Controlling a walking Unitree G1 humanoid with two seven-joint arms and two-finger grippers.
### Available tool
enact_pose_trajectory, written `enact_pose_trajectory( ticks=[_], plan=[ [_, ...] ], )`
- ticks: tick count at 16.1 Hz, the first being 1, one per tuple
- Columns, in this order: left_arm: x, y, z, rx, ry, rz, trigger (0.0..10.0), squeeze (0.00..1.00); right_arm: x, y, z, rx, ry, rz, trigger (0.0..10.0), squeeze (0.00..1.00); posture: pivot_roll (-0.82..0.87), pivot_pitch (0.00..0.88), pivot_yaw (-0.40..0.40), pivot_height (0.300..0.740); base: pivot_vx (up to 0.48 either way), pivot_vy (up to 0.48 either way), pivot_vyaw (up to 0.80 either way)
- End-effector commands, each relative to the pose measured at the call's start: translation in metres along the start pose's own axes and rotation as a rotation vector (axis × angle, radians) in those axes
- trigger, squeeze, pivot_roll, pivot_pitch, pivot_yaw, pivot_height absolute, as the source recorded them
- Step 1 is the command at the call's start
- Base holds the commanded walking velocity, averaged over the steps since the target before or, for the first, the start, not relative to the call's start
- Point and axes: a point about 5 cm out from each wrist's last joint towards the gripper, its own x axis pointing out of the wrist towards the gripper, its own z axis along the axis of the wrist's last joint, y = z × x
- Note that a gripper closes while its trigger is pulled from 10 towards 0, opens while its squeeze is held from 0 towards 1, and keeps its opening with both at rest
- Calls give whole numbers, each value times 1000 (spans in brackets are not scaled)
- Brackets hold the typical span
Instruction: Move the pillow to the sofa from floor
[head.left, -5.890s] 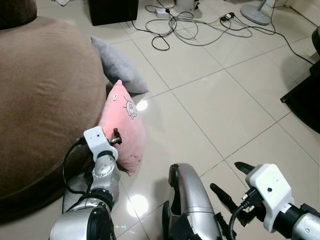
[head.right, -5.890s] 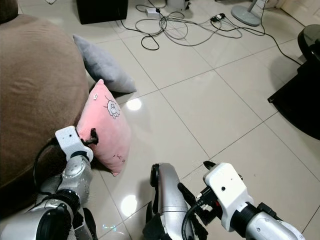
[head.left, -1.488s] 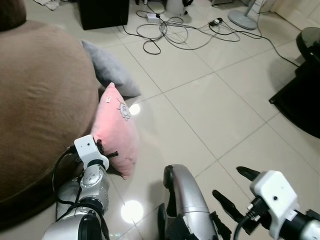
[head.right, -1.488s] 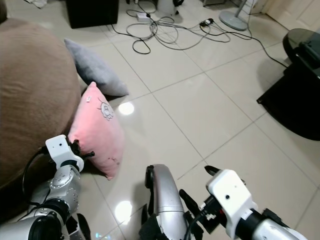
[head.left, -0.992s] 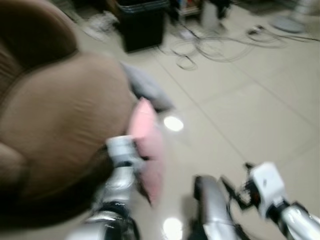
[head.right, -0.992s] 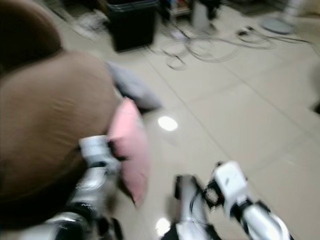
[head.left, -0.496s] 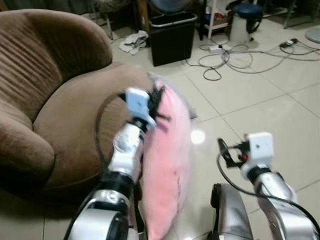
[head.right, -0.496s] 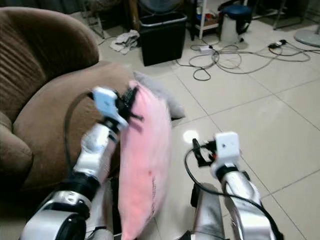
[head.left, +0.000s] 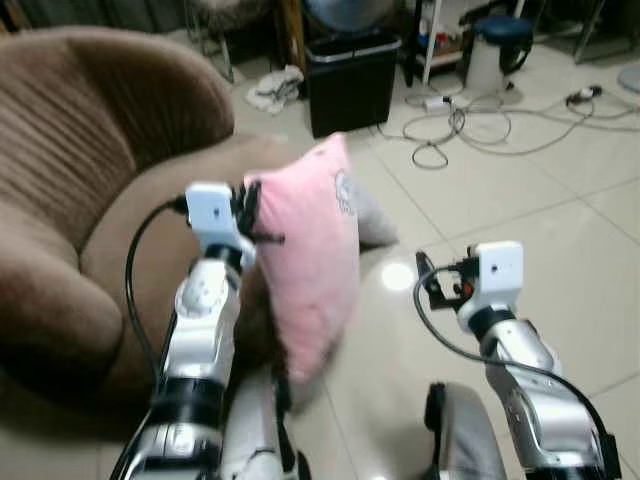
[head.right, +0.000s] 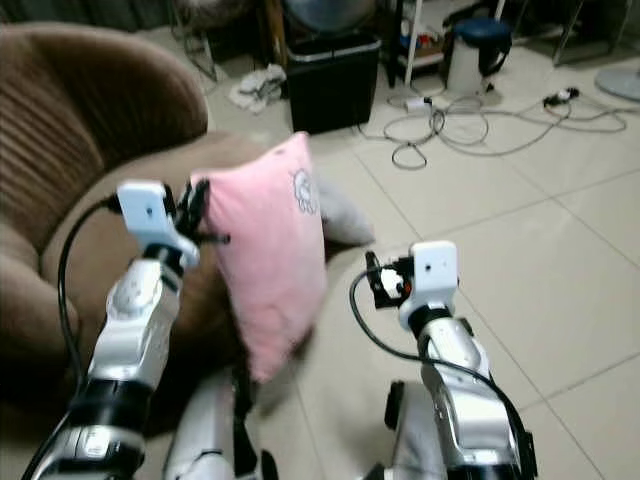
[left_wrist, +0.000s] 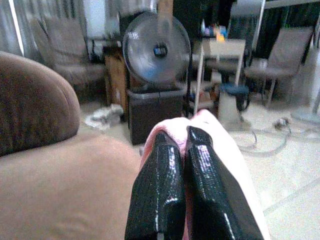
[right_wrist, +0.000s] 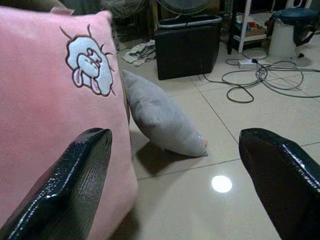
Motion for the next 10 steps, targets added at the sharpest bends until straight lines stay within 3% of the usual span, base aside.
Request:
enact_pose_trajectory(
  ticks=[1,3,5,8,10],
  plan=[
    [2,0,12,12,-22,-11,10000,0,4,4,9,-15,-34,3,10000,0,-50,0,126,627,0,0,0],
    [0,-1,14,38,-29,-31,10000,0,10,4,12,-3,-41,10,10000,0,-18,0,115,642,0,0,0],
    [-14,12,16,76,-30,32,10000,0,24,12,20,-18,-64,48,10000,0,17,0,98,667,0,0,0],
    [-25,14,11,31,17,13,10000,0,33,11,26,-33,-69,45,10000,0,11,0,97,692,0,0,0],
    [-25,10,11,42,23,13,10000,0,34,7,33,-26,-87,34,10000,0,4,0,108,707,0,0,0]
  ],
)
